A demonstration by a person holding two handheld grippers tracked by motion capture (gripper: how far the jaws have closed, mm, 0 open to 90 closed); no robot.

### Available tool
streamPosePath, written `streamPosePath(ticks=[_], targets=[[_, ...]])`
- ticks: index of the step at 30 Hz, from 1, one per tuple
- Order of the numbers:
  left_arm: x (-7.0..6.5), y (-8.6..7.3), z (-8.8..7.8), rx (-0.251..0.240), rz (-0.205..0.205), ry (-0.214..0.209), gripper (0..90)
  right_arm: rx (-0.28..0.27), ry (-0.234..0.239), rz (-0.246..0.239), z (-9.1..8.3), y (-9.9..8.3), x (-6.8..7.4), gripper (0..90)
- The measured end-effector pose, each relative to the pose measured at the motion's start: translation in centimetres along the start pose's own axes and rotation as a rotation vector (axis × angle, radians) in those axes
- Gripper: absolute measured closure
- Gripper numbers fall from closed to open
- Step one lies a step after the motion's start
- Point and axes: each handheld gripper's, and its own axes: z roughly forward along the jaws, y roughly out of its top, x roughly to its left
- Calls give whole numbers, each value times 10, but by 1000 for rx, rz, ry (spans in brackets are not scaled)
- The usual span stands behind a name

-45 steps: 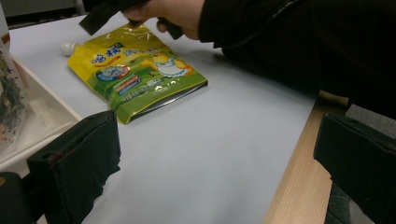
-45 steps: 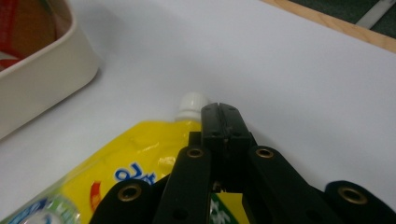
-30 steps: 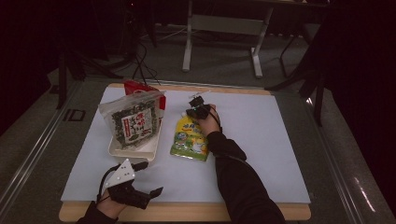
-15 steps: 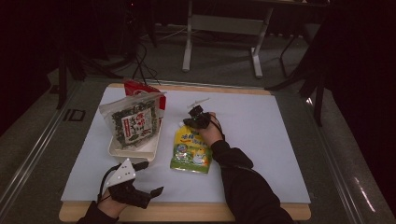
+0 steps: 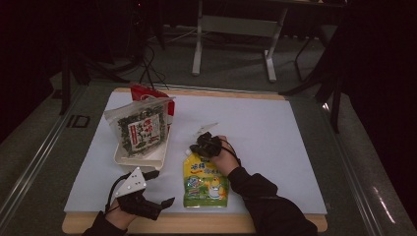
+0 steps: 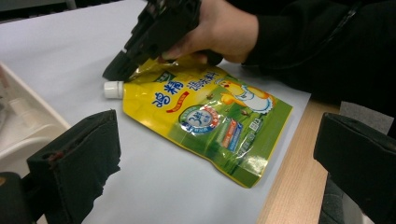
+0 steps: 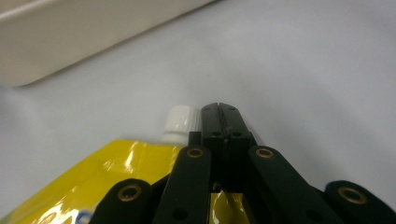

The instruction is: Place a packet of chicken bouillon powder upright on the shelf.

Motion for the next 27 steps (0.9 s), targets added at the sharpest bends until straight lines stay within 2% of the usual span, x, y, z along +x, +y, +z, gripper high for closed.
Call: streamPosePath(ticks=[4,5,7,9,11,13,15,16,18,21,23,25,27], targets=[[0,-1,1,7,1,2,17,-38,-37,-19,-30,0,-6,767],[0,-1,1,7,1,4,17,-45,-65,-24,-38,-1,-10,748],[1,-1,1,10,-3,3,17,-45,-80,-8,-52,-5,-21,665],[1,-1,1,10,-4,4,17,-20,-92,14,-60,-9,-31,583],[0,-1,2,11,-1,5,17,-4,-62,59,-64,-14,-41,503],[0,-1,2,11,-3,4,17,31,-52,86,-65,-19,-47,450],[1,-1,2,14,-3,5,17,67,-7,119,-63,-23,-50,403],[1,-2,2,14,-5,5,17,82,-8,116,-62,-25,-51,396],[1,-2,2,15,-4,7,17,118,21,130,-58,-29,-53,371],[2,-2,2,16,-4,8,17,167,48,129,-53,-32,-52,392],[2,-2,2,15,-6,9,18,205,73,125,-51,-33,-51,422],[2,-2,2,16,-5,9,17,221,70,101,-51,-33,-49,475],[2,-2,2,16,-5,10,17,231,45,67,-53,-31,-48,563]])
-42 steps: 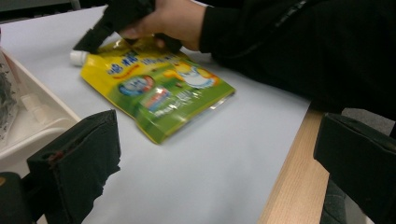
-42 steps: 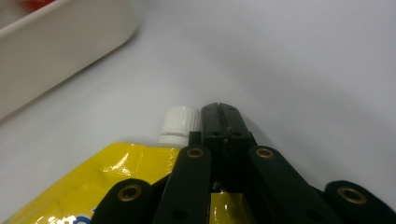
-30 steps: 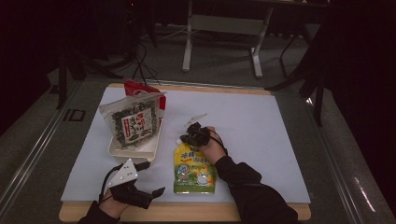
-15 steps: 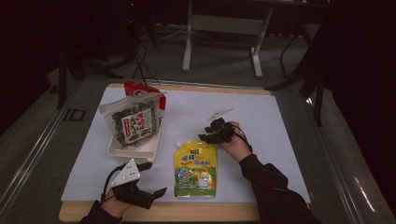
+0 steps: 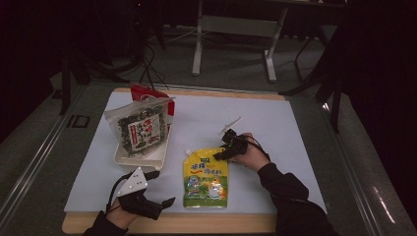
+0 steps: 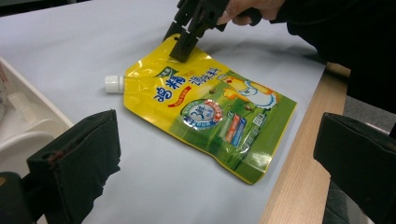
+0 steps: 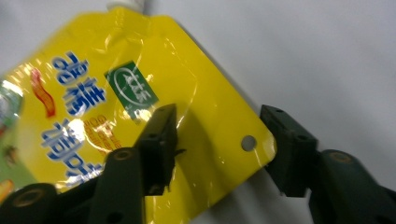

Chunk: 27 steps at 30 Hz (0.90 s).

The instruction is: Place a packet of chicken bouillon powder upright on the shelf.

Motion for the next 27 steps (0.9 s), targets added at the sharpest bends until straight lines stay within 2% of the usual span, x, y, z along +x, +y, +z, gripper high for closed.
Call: streamPosePath(ticks=[2,3,6,8,11,17,24,27], targets=[[0,0,0,1,2,1,17,11,-16,-14,-3,2,1,636],[0,0,0,1,3,0,17,18,-23,-18,-4,3,1,729],[-1,1,0,2,7,-1,17,43,-27,-56,-3,3,3,897],[0,0,0,1,4,-1,17,38,-35,-69,-5,3,7,900],[0,0,0,0,1,-2,17,-5,-39,-83,-14,4,10,900],[0,1,1,4,5,-3,17,-34,-74,-155,-33,8,24,900],[-1,6,6,22,14,-14,17,-127,-71,-198,-65,12,39,900],[0,12,10,22,-5,-24,18,-153,-75,-234,-79,13,49,900]])
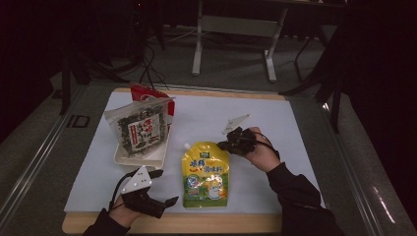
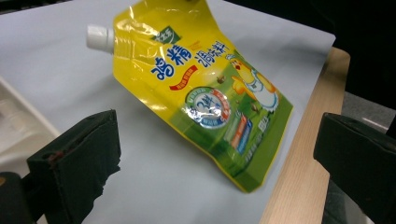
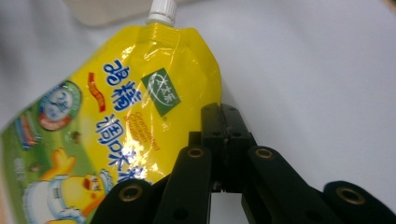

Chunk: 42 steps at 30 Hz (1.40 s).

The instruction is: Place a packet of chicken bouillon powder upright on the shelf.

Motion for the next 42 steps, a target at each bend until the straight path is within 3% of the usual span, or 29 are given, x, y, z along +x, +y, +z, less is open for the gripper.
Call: streamPosePath(ticks=[2,5,11,18,19,23,27,29,30,32,35,37,40,42], targets=[[0,5,3,12,-8,-5,18,-22,-6,-21,-10,3,6,900],[1,12,6,33,-20,24,18,-52,-7,-49,-24,7,15,900],[3,22,14,33,-24,40,59,-97,-22,-122,-48,11,38,900],[4,28,22,17,-22,20,167,-150,9,-180,-71,13,60,900],[3,28,23,7,-9,22,228,-150,13,-185,-72,13,61,900],[0,30,20,-22,56,15,547,-157,21,-182,-74,11,63,900],[3,31,15,-54,60,-32,772,-156,23,-164,-73,7,60,900],[2,31,13,-57,82,-42,869,-161,41,-144,-70,4,57,897],[2,31,13,-65,88,-58,895,-172,64,-131,-69,3,54,887],[0,31,12,-70,106,-68,900,-175,82,-122,-68,2,51,784],[-2,31,12,-77,118,-79,900,-141,132,-126,-59,-1,49,708],[-2,31,11,-77,122,-83,900,-97,155,-139,-51,-2,51,717],[0,31,11,-77,104,-93,896,-66,169,-156,-43,-3,55,857],[0,31,11,-73,104,-88,877,-61,168,-160,-44,-3,56,898]])
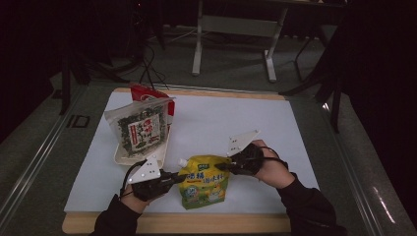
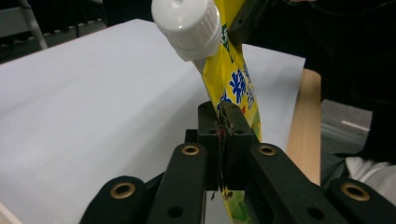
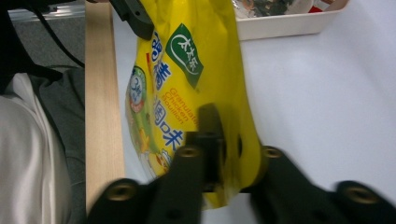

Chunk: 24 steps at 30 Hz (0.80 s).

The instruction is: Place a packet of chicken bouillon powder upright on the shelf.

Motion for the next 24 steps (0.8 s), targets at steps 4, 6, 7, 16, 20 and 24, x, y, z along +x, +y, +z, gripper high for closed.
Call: streamPosePath(ticks=[4,6,7,16,20,24], targets=[[-1,2,-1,-19,-18,-2,681,-41,46,16,-7,3,3,900],[-3,4,-3,-21,-16,28,491,-67,35,20,-11,7,5,900],[-3,5,-3,-22,-25,24,411,-78,41,17,-13,9,5,900],[-11,-7,-9,-5,-52,118,12,-153,-26,10,-26,33,-4,900],[-14,-17,-11,-4,-71,123,12,-191,-35,-1,-32,47,-8,900],[-22,-24,-7,24,-54,107,12,-233,-55,-18,-35,66,-10,900]])
